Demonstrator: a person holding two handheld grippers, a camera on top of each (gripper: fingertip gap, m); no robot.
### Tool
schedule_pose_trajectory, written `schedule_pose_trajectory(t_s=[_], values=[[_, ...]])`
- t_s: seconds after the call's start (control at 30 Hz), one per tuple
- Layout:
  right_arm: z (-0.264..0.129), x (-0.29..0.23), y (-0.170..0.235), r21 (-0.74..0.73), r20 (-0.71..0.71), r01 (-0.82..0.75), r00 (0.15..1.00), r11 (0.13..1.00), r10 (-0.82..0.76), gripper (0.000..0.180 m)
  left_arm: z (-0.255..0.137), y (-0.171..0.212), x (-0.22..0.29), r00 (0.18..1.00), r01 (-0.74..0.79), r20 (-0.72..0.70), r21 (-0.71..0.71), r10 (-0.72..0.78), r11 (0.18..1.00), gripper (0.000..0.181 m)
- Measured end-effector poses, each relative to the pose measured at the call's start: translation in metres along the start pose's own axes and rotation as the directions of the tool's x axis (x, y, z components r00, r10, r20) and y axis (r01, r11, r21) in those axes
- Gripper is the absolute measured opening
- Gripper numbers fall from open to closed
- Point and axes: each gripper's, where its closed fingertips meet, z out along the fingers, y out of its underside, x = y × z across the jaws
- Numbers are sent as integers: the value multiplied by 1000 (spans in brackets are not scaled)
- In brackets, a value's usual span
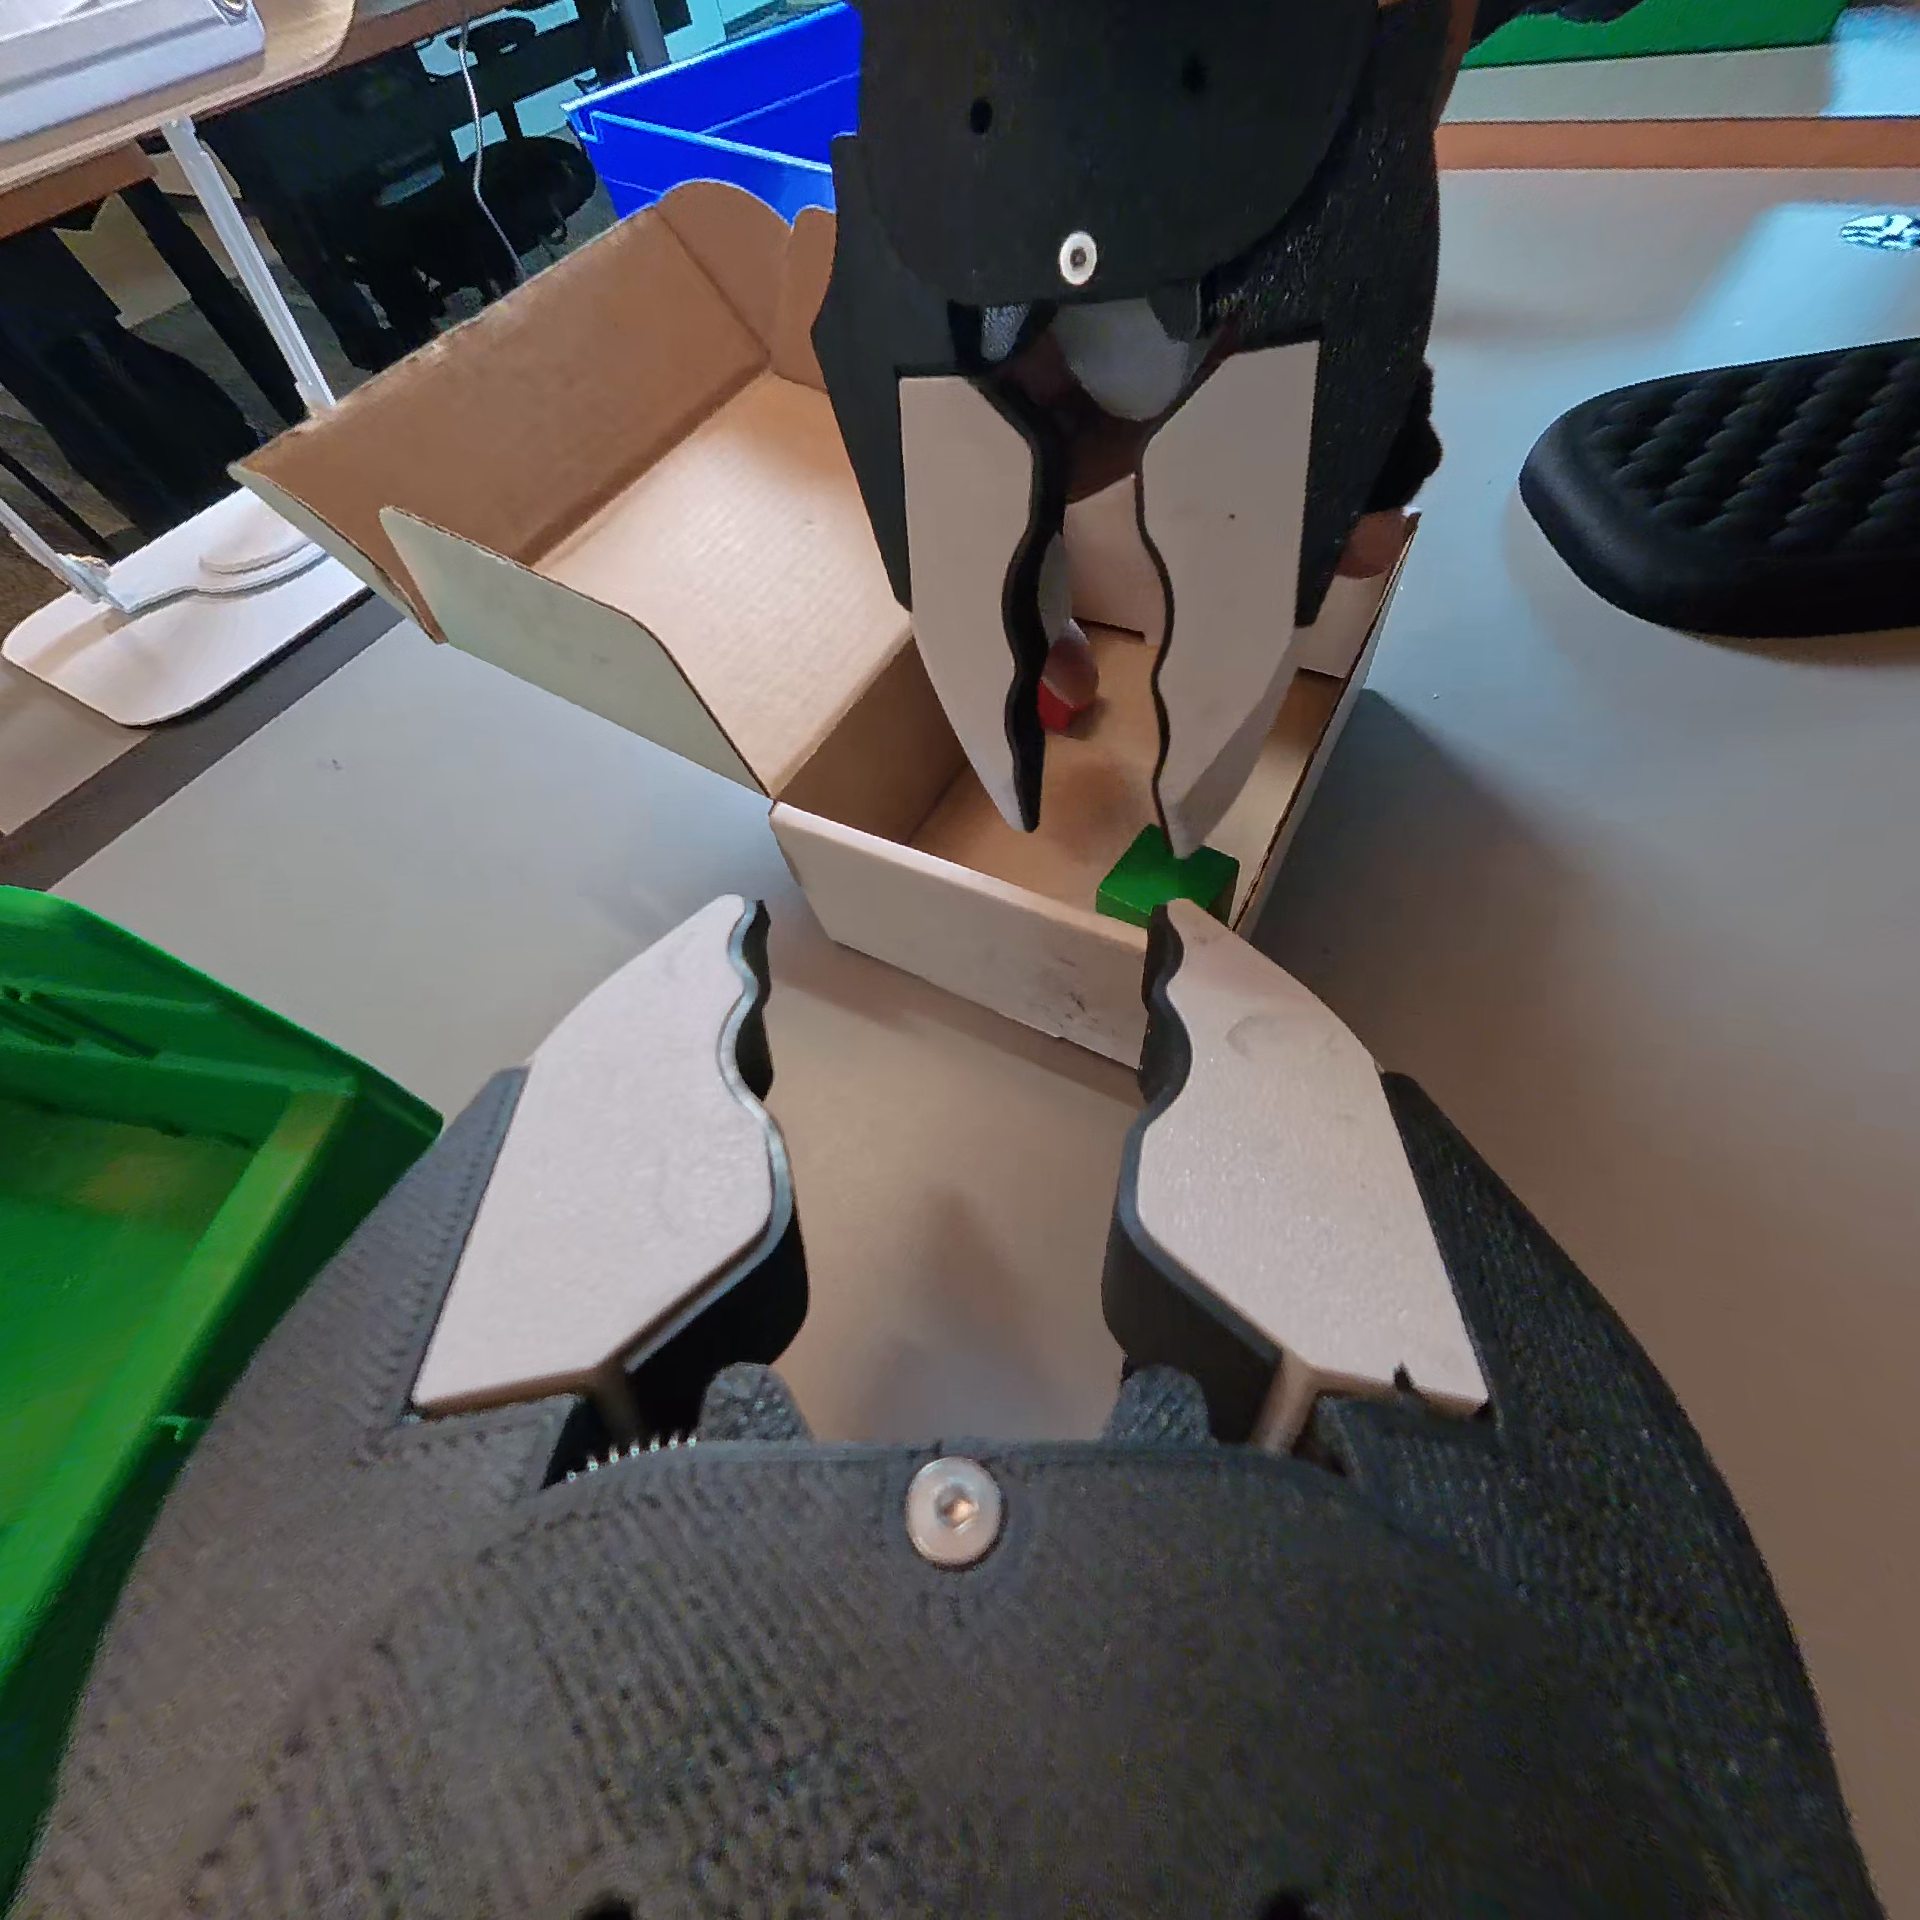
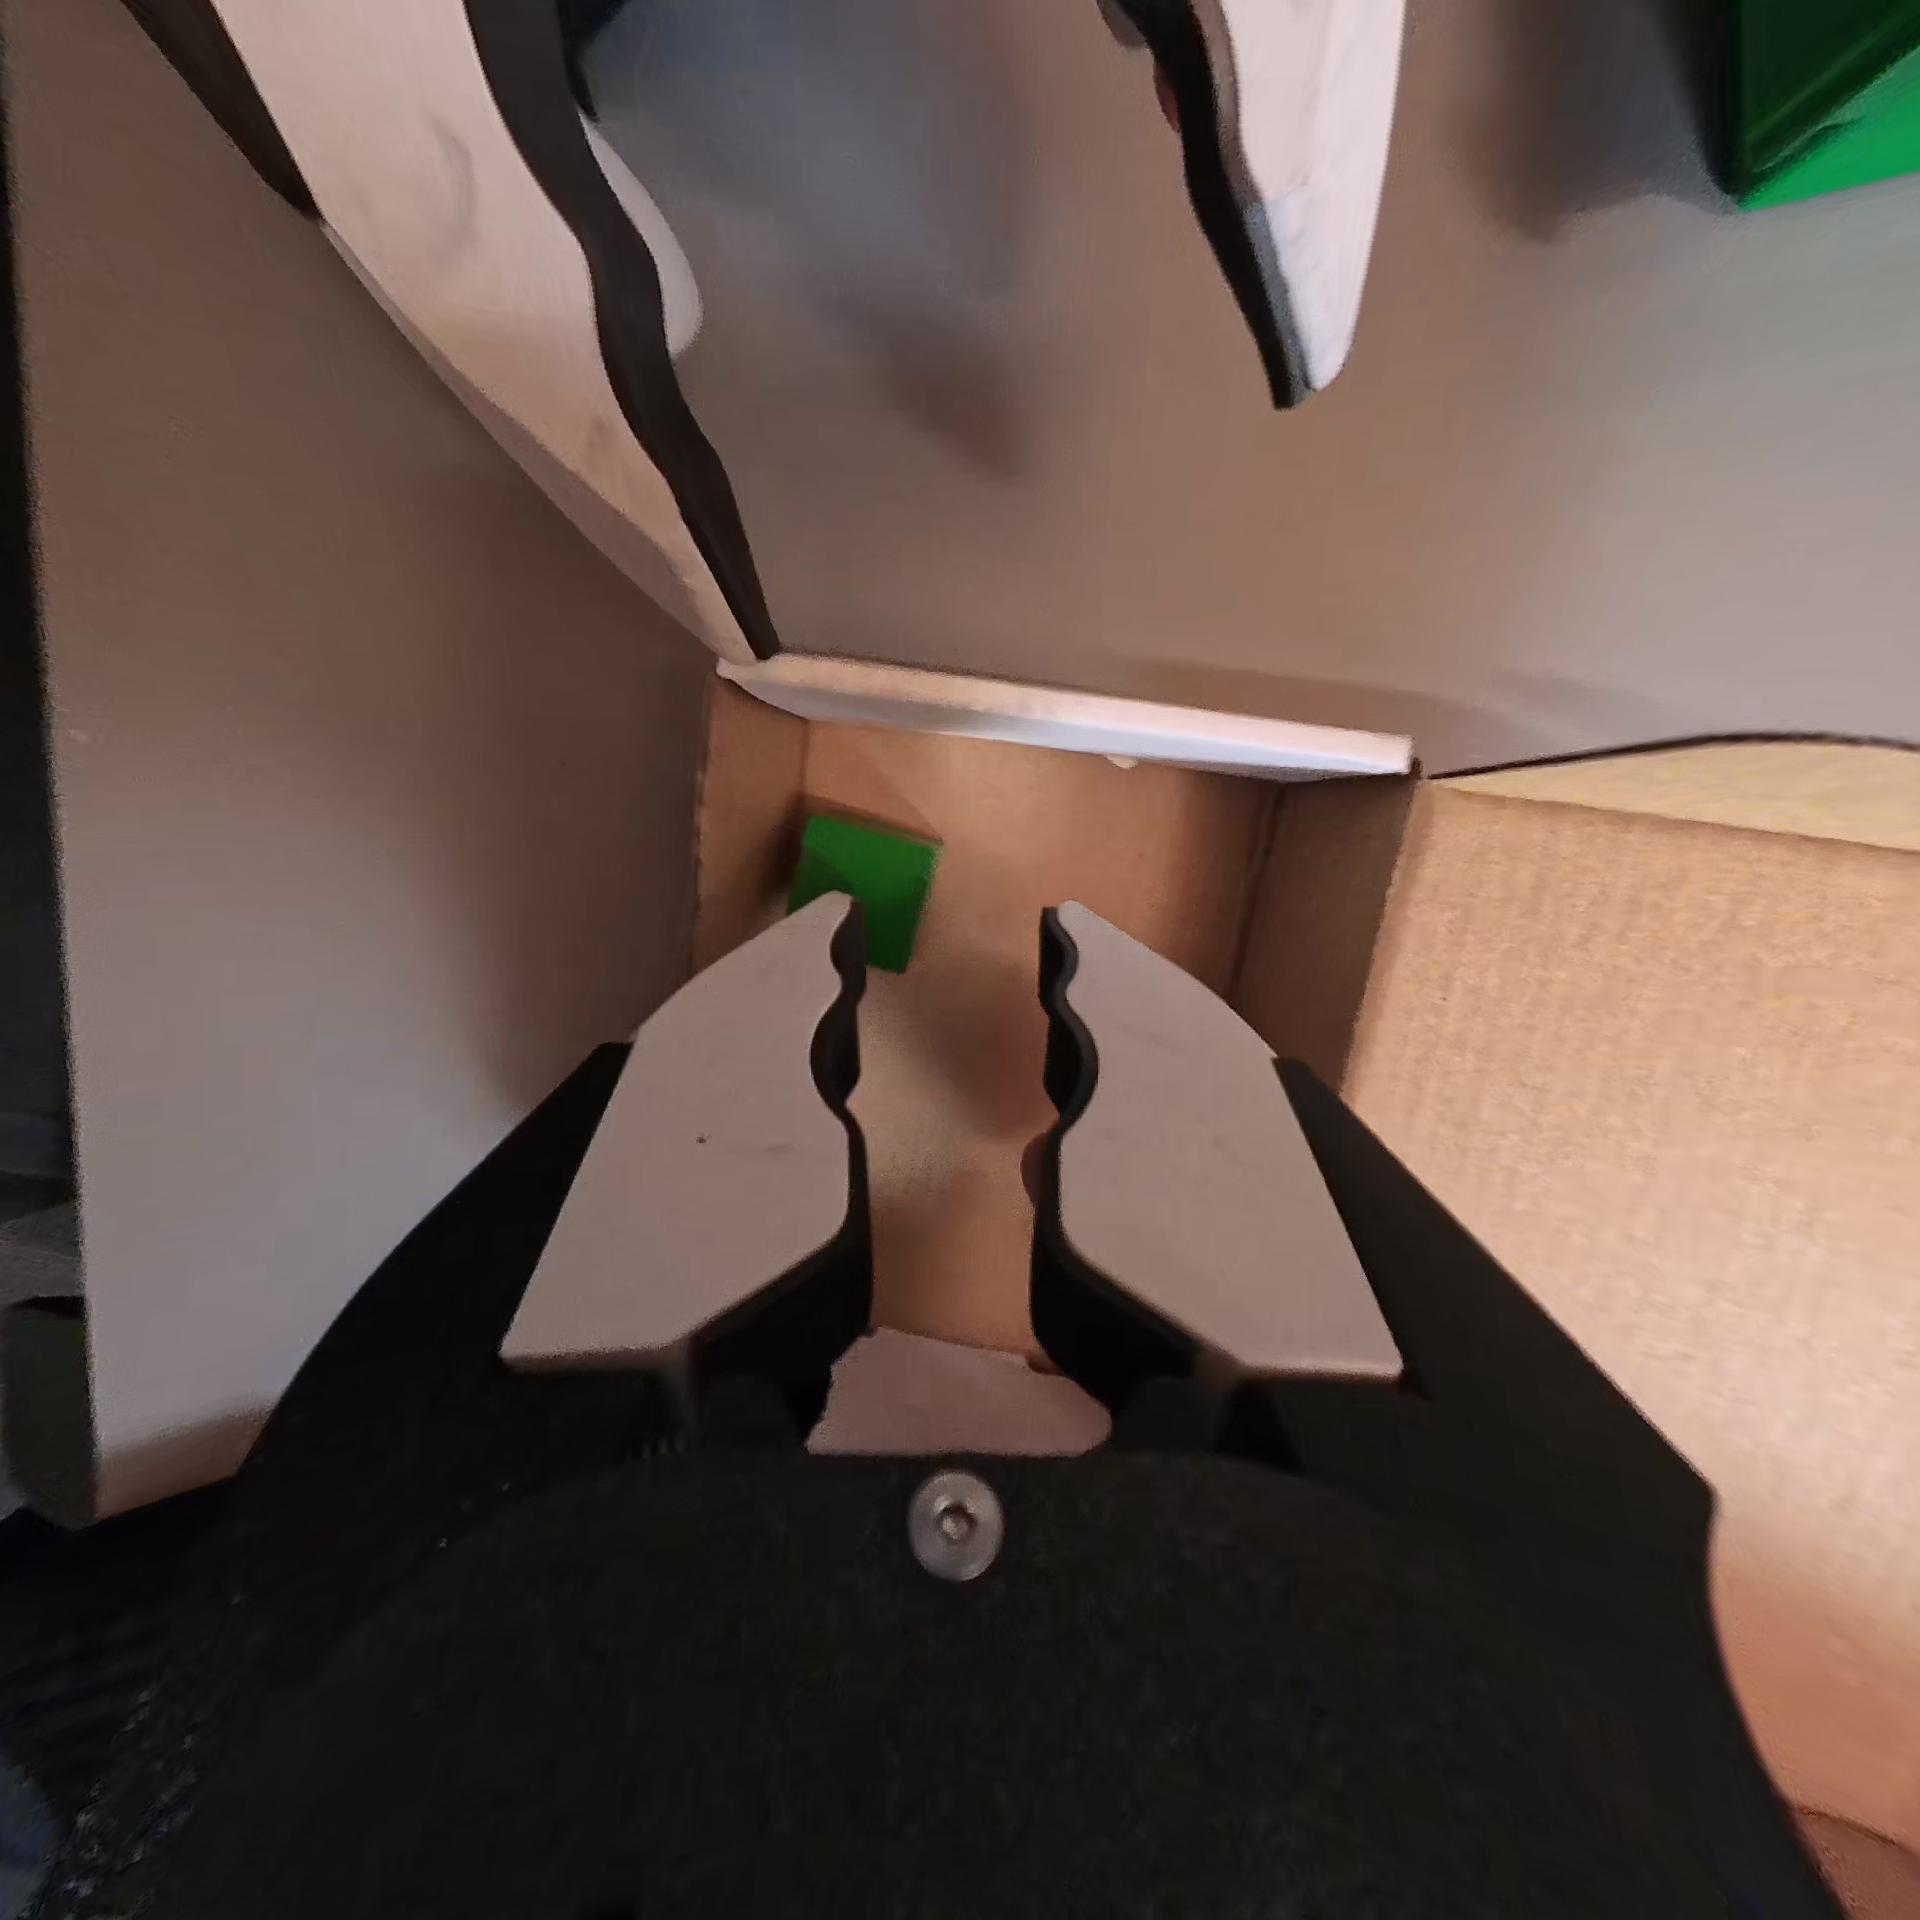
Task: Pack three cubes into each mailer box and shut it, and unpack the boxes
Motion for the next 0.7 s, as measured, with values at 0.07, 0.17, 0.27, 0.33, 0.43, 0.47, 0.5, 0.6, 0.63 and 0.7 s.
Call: schedule_pose_trajectory(t_s=[0.07, 0.17, 0.27, 0.33, 0.43, 0.47, 0.5, 0.6, 0.63, 0.7], values=[[1, -6, -4, 13, 39, -18, 999, 1000, 17, 36, 0, 0, 0, 1000, -1, -1, 2, 1, 1000, 69], [9, -12, -3, -12, 80, -31, 996, 999, 32, 39, -1, -1, 0, 1000, -3, -1, 2, 3, 1000, 69], [16, -14, -3, -28, 107, -49, 993, 998, 51, 42, -1, -1, 0, 1000, -5, 0, 2, 5, 1000, 69], [15, -12, -3, -42, 87, -27, 996, 999, 31, 43, -2, -1, -1, 1000, -8, 4, 4, 8, 1000, 69], [11, -7, -2, -64, 18, 20, 1000, 998, -19, 35, -2, -1, -1, 1000, -6, 5, 4, 6, 1000, 68], [10, -2, -2, -72, -17, 30, 999, 997, -31, 31, -2, -1, -1, 1000, -7, 5, 4, 7, 1000, 68], [8, 3, -1, -80, -49, 36, 998, 996, -40, 27, -2, -1, -1, 1000, -8, 4, 4, 8, 1000, 68], [5, 6, 2, -86, -68, 35, 997, 996, -40, 25, -2, -1, -1, 1000, -12, 4, 1, 12, 1000, 68], [5, 6, 2, -85, -69, 34, 997, 996, -40, 26, -2, -1, -1, 1000, -14, 5, 1, 14, 1000, 68], [5, 4, 2, -79, -55, 31, 998, 996, -35, 29, -2, -1, -1, 1000, -15, 6, 1, 15, 1000, 68]])
